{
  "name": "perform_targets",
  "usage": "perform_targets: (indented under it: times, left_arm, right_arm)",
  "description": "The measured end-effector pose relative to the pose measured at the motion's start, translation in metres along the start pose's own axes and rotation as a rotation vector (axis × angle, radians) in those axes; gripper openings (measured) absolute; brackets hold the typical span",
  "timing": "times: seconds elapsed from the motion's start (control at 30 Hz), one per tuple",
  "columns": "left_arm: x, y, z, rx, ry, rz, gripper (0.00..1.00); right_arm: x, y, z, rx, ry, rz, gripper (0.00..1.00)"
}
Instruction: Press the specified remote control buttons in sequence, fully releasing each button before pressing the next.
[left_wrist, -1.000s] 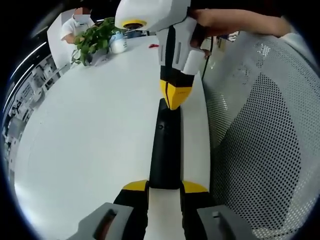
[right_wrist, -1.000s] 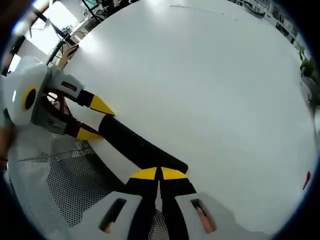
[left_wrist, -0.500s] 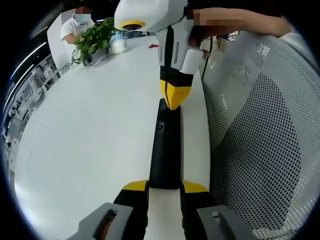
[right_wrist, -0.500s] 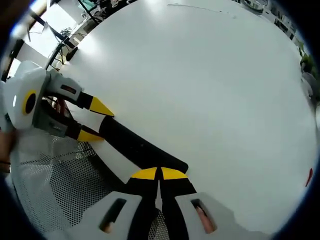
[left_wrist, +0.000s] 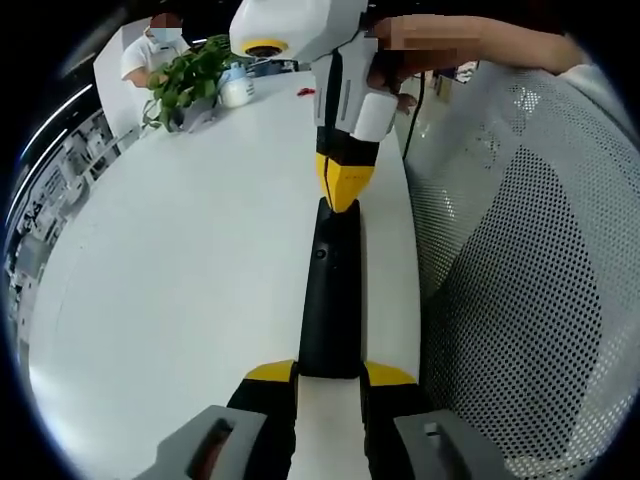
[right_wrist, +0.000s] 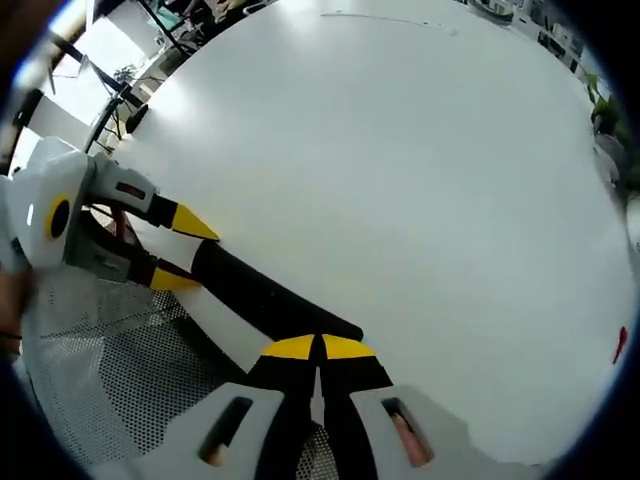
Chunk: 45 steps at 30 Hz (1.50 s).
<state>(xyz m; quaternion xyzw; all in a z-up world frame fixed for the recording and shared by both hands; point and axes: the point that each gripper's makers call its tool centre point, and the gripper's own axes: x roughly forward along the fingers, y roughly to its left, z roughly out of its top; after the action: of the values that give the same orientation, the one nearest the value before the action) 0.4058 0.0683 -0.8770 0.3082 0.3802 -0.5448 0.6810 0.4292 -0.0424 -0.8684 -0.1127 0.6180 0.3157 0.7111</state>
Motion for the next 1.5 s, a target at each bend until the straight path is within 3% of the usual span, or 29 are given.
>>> perform_targets:
  times: [0.27,0.4,0.93,1.27,1.5]
  left_arm:
    - [0.0,0.0,0.0,-0.003,-0.002,0.0,0.24]
    - [0.0,0.0,0.0,-0.003,-0.002,-0.001,0.24]
    - [0.0,-0.001,0.001,0.002,0.008,0.0,0.24]
    - [0.002,0.0,0.005,-0.003,-0.019,-0.001,0.24]
    - [0.002,0.0,0.006,-0.012,-0.035,0.005,0.24]
  right_arm:
    - [-0.003,-0.009,-0.001,0.03,-0.001,-0.027,0.0]
    - [-0.003,-0.002,-0.001,0.059,-0.002,0.015,0.0]
    - [0.001,0.0,-0.004,0.003,0.006,-0.001,0.0]
    - [0.001,0.0,-0.003,-0.034,0.021,-0.038,0.0]
    - [0.0,-0.001,-0.003,0.038,0.006,0.0,0.0]
